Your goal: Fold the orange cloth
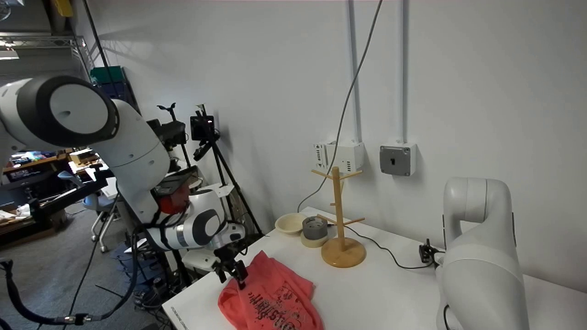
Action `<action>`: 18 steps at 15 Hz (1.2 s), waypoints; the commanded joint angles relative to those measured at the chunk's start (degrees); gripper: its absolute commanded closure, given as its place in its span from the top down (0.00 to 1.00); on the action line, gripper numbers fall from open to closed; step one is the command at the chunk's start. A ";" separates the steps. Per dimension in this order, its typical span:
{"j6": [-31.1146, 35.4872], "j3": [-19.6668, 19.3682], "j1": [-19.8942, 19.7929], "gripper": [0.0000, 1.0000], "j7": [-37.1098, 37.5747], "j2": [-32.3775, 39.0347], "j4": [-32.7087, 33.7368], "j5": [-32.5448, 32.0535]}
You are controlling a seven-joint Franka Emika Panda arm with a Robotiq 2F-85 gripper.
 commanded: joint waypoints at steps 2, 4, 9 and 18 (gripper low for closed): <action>1.65 -1.90 1.29 1.00 0.97 1.96 1.05 -0.49; 1.57 -2.07 1.06 1.00 0.92 2.51 1.37 -0.21; 1.09 -2.65 0.91 0.68 0.82 3.34 1.93 0.06; -0.10 -1.89 -0.43 0.01 0.60 1.68 2.01 1.58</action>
